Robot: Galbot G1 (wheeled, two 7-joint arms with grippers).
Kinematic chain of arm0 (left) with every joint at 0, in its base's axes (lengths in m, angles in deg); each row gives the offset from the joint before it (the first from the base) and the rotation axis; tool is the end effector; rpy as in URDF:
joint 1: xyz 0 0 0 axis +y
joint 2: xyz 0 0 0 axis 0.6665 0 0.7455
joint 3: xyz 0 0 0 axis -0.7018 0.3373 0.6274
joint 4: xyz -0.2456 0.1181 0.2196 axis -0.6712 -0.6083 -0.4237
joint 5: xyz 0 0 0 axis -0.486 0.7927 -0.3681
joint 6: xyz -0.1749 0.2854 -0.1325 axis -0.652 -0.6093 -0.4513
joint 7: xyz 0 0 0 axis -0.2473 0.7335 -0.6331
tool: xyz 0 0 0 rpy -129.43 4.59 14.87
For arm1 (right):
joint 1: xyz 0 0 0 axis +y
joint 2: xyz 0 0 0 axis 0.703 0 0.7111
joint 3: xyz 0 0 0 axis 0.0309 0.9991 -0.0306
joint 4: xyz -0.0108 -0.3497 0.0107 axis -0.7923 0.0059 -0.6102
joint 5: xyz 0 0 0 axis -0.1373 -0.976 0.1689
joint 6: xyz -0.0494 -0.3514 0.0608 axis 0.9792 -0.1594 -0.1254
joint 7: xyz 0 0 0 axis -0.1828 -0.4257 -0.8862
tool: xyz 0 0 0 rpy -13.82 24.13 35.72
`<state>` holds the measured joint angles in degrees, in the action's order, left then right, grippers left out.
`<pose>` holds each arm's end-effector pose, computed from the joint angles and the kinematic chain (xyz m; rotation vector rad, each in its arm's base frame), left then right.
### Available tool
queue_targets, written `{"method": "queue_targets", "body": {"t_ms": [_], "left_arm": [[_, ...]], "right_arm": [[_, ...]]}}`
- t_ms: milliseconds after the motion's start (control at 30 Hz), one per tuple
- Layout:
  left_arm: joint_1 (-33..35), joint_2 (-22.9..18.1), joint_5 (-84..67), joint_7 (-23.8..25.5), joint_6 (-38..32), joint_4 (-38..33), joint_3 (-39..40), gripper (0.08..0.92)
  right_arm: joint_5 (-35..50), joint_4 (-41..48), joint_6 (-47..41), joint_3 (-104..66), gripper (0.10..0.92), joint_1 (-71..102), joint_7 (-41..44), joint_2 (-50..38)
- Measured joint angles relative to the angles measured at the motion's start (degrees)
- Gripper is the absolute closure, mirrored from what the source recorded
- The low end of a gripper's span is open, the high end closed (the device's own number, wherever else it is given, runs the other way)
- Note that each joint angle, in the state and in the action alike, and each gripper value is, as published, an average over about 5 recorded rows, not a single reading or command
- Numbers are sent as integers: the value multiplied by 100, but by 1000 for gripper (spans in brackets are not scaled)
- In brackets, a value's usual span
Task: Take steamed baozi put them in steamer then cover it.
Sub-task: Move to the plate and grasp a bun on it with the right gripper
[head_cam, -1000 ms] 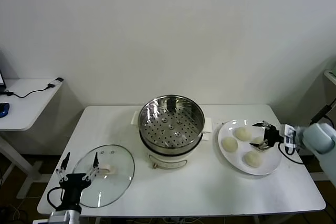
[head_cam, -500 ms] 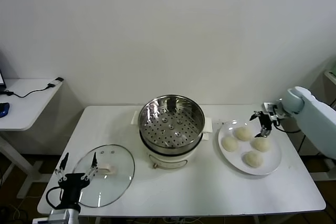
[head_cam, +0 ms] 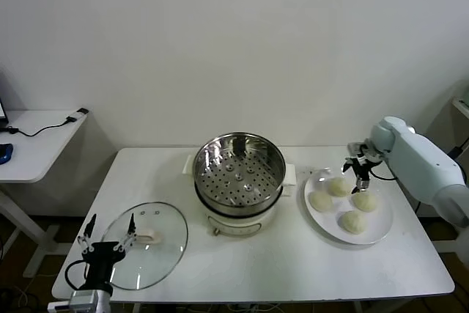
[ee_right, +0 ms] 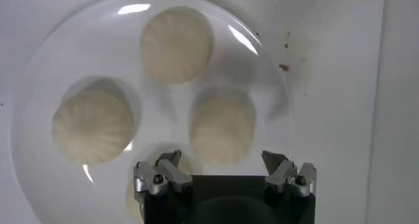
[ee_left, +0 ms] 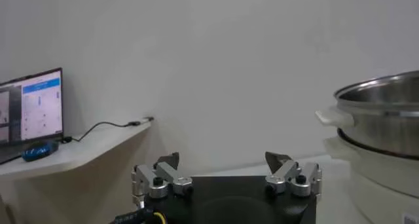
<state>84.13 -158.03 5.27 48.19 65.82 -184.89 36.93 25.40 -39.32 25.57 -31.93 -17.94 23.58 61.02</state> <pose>0.1456 0.0783 -0.3318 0.2486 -3.0183 -0.3242 0.6132 -0.2100 -0.2281 1.2181 -1.2952 1.3433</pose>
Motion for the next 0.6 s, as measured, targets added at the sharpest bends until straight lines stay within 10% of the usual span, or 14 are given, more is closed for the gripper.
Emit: {"method": "queue_targets", "body": {"t_ms": [600], "left_arm": [[-2,-3,40,-6,-21,133,20,177]], "right_arm": [[-871,870,231,-686,280,64,-69,601]]}}
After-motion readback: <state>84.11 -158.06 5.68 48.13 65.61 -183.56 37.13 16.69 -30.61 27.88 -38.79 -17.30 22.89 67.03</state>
